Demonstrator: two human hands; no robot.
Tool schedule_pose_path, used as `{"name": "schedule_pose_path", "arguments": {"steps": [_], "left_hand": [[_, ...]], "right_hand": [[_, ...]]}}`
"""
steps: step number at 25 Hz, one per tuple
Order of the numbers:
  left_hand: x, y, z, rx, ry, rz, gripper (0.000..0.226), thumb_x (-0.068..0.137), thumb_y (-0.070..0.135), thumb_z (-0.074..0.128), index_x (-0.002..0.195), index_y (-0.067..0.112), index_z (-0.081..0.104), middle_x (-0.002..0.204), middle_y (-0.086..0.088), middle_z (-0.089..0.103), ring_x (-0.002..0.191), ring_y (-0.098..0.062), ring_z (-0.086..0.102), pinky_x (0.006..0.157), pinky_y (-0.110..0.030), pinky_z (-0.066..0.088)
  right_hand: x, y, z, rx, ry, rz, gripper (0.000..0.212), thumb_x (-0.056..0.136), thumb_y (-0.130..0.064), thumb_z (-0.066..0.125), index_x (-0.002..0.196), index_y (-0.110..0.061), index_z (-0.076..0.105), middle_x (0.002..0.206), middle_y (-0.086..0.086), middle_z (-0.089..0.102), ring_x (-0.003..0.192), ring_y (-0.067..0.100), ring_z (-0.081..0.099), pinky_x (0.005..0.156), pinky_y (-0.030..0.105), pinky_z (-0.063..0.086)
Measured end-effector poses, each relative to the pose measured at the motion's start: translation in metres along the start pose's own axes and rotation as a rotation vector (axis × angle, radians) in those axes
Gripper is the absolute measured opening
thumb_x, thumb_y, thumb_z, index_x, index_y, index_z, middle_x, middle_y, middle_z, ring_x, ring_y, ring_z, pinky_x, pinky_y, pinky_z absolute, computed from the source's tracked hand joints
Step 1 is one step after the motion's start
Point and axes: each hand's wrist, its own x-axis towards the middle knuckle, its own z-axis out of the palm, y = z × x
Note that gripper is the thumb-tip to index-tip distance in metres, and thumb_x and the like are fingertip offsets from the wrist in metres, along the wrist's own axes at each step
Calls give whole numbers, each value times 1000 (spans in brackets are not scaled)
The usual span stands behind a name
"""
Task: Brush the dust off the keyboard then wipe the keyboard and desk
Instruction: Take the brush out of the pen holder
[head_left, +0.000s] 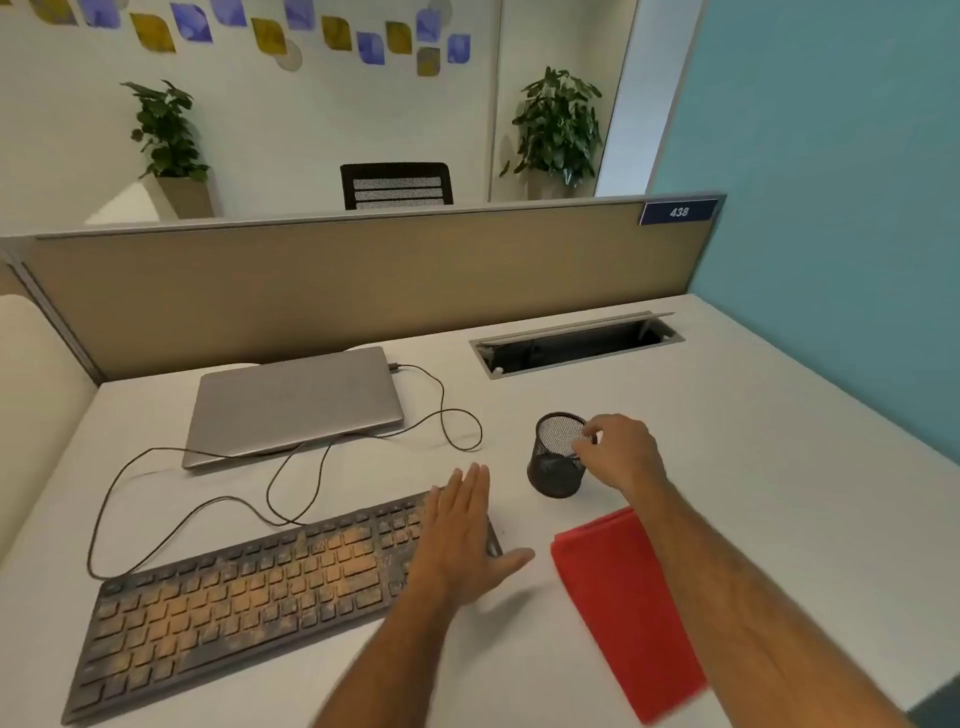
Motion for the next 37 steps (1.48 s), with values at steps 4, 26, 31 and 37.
{"name": "schedule_pose_path", "arguments": {"steps": [4,26,31,37], "left_hand": [[39,20,3,-258,62,-50,113,85,66,63,160,16,-6,168,-1,-4,154,-19,-5,126,-41,3],[109,56,41,-806,58,-247,78,71,25,88,133,27,42,115,12,61,100,-5,61,70,-6,46],[105,61,30,-788,-14,-318,106,58,36,93,145,23,34,142,2,49,123,-14,54,94,-21,52],[86,47,-4,-626,-55,-285,102,82,8,74,159,21,9,167,0,12,152,-21,18,117,-32,28]], "right_hand": [[16,-3,1,-50,-162,96,26,78,-31,70,98,-14,72,97,3,71,79,16,63,53,18,43],[42,2,7,44,-112,50,15,75,-22,71,88,-14,73,91,3,71,74,14,62,55,18,49],[32,1,-2,325,182,-58,15,80,-28,73,91,-17,72,90,-2,72,75,8,63,62,16,51],[12,-22,-11,580,481,-276,19,84,-19,70,101,-11,70,90,1,72,76,7,64,68,13,49]]}}
